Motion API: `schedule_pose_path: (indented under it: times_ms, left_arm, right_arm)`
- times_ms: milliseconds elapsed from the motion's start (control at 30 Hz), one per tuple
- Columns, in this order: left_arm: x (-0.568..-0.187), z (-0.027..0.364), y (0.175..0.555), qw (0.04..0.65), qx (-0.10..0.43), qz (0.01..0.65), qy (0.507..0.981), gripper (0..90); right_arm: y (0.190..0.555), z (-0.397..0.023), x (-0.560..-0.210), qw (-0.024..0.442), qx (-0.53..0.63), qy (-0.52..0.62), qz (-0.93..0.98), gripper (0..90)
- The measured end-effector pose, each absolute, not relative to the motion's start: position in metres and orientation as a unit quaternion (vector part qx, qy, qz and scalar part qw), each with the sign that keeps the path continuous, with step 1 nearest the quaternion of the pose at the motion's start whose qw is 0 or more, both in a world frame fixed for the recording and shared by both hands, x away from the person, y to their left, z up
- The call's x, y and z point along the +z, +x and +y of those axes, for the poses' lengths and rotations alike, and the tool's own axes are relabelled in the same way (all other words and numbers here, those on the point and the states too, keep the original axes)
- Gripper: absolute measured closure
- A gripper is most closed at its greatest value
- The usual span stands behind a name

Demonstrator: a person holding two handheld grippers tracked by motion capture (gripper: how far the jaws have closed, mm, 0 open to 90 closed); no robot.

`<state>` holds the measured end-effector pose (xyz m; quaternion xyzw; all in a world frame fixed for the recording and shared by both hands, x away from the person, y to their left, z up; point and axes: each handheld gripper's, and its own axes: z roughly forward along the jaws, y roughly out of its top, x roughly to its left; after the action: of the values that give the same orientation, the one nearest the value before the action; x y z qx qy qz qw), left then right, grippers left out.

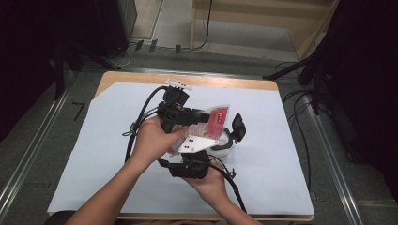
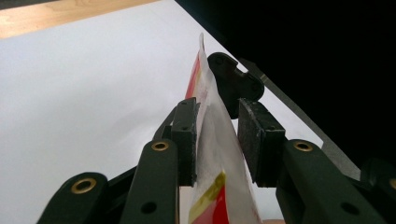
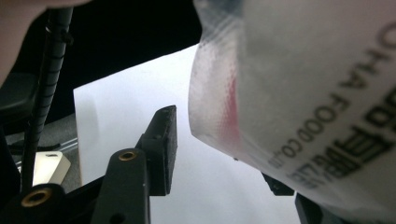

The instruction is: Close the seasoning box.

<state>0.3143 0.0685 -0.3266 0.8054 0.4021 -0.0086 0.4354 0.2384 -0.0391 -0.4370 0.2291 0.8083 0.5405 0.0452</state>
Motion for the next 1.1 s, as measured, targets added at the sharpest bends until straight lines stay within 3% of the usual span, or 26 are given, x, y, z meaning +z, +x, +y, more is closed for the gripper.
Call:
schedule_pose_path:
  times_ms: [1100]
  left_arm:
    - [-0.334,0.072,0.320,0.379,-0.057,0.410,0.828,66.8]
  right_arm:
    - [0.233,-0.033,-0.457,0.049,0.526,0.212,0.822,50.9]
